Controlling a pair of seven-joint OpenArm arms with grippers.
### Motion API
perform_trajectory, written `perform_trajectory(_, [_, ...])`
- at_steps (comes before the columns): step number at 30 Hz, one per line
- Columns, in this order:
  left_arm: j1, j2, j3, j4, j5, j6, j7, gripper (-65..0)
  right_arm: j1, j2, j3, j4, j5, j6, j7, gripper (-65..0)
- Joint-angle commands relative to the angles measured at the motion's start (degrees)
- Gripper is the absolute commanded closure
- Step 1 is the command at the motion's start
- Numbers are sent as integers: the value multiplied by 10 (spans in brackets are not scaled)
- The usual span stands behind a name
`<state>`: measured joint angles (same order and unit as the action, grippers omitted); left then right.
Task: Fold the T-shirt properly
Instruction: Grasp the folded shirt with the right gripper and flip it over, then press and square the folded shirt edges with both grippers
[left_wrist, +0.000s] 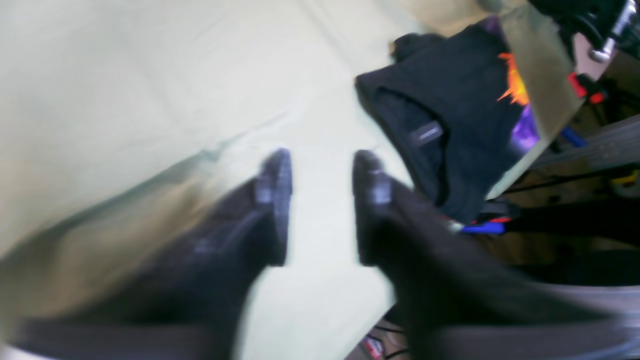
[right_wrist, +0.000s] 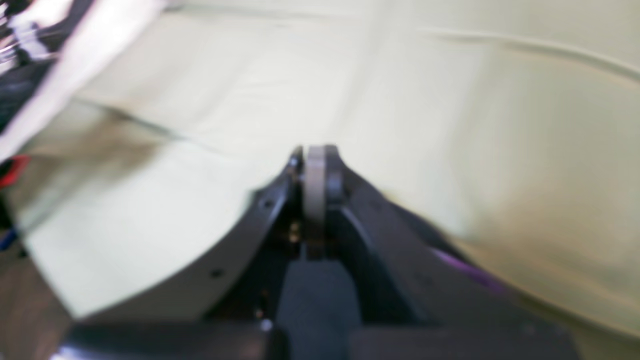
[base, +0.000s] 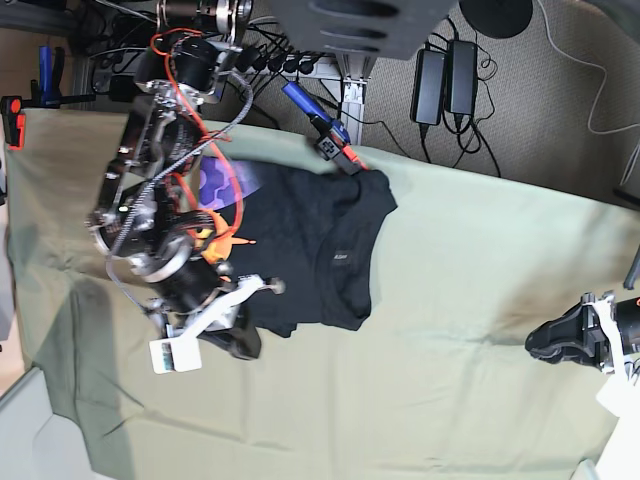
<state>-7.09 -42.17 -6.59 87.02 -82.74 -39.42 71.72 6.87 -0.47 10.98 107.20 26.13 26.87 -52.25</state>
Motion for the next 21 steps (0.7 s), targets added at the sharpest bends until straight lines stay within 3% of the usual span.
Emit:
perform_trajectory(1, [-5,-7,-5,9,-18,-6,-8,-65,17,11,9,2,8,59,18,0])
perform_trajectory(3, [5,3,-4,10,-23,-6,-7,-7,23,35,22,-13,8,59,25,0])
perform_trajectory(9, [69,51,72,107,2,-6,-8,0,48,106,32,-87,8,59,38,0])
perform_trajectory(12, [91,78,128,202,71,-6,-30,0,68,128,33,-127,8,58,41,0])
perform_trajectory(15, [107,97,183,275,177,-6,-74,0,92,131,33,-166,2,59,43,0])
perform_trajectory(21, [111,112,309,295,303,-6,-118,0,144,127,33,-272,-2,59,73,0])
